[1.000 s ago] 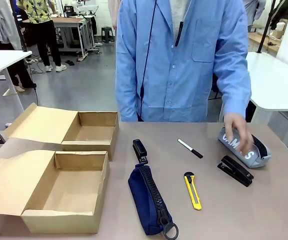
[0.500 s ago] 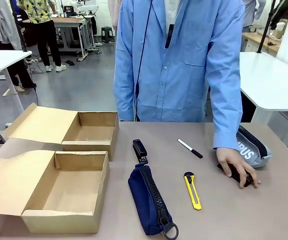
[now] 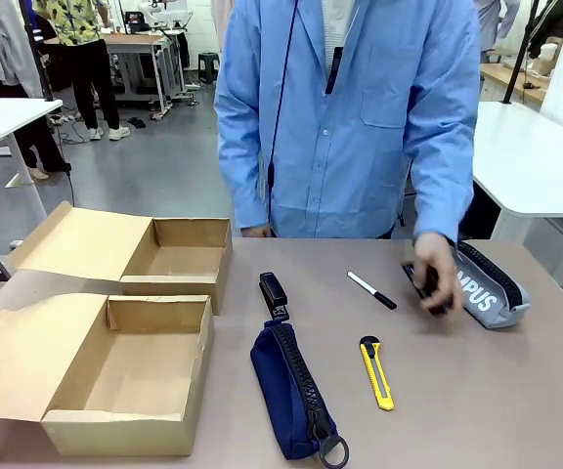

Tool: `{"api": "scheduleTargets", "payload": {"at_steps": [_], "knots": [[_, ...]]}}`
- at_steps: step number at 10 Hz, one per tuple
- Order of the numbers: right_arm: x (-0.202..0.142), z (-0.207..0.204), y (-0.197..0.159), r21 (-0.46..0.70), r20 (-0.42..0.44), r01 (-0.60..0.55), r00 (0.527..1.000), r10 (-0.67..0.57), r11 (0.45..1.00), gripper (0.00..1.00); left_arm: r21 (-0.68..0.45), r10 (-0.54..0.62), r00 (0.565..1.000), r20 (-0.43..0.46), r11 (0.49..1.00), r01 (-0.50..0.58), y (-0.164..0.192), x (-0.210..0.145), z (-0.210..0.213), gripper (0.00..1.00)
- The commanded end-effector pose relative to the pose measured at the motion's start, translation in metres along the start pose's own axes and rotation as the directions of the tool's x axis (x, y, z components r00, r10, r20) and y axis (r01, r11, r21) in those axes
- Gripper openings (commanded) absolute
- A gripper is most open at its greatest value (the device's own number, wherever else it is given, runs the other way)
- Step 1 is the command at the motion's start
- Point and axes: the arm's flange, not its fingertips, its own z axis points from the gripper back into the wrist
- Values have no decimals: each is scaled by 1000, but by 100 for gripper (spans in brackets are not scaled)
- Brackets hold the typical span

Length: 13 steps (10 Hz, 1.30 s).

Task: Place items inside the box.
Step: Pick up a Pencil pouch or Stapler and place it inside the Mailer Box closest to the robot.

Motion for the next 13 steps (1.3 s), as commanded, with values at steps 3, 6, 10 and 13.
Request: {"api": "scheduleTargets", "payload": {"at_steps": [3,6,10,13], "knots": [[13,-34,19,-103,-93,-100,992,91,990,100,-19,-22,1000,13,1000,23,-1,1,0,100],[40,-110,71,-216,-252,-378,912,323,900,100,-19,-22,1000,13,1000,23,-1,1,0,100],[56,-149,102,-202,-372,-448,858,355,871,100,-19,-22,1000,13,1000,23,-1,1,0,100],[73,-198,119,-252,-520,-545,773,363,800,100,-19,-22,1000,13,1000,23,-1,1,0,100]]}}
